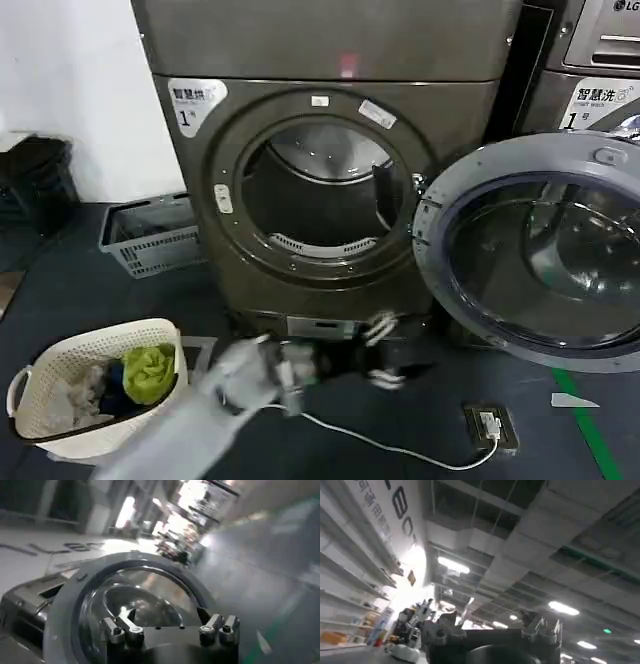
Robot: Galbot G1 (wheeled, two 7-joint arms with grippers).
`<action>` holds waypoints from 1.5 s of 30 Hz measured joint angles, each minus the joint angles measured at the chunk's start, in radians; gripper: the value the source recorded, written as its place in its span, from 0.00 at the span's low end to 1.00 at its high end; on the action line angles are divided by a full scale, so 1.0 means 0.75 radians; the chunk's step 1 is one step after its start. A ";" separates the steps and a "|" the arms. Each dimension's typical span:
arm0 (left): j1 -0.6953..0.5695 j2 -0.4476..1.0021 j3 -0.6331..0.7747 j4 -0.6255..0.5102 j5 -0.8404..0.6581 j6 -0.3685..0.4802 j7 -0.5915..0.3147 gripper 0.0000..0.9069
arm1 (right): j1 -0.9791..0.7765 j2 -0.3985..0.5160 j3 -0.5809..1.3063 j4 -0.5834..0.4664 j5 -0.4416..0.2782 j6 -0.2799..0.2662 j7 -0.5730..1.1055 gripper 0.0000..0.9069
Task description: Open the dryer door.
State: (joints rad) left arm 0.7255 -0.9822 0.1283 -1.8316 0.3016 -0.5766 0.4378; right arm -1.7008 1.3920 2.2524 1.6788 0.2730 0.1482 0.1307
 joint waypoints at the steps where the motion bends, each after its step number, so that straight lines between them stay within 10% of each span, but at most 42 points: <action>1: 0.019 0.056 -0.025 -0.025 0.027 -0.029 0.001 1.00 | 0.004 -0.008 -0.007 -0.007 0.000 -0.002 -0.003 1.00; 9: 0.215 0.450 -0.292 -0.037 0.490 -0.326 -0.195 1.00 | 0.052 -0.048 -0.091 -0.075 -0.008 0.013 -0.006 1.00; 17: 0.340 0.771 -0.473 0.102 1.171 -0.333 -0.478 1.00 | 0.069 -0.088 -0.147 -0.136 -0.008 0.033 -0.017 1.00; 24: 0.392 0.921 -0.511 0.223 1.798 -0.332 -0.466 1.00 | 0.081 -0.120 -0.168 -0.164 -0.008 0.034 -0.025 1.00; 45: 0.376 0.991 -0.518 0.308 1.937 -0.330 -0.408 1.00 | 0.112 -0.119 -0.195 -0.194 -0.032 0.084 -0.036 1.00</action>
State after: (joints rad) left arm 1.0078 -0.2393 -0.2604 -1.6007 1.7546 -0.8240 0.1319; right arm -1.6171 1.3029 2.1058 1.5334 0.2494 0.2115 0.1039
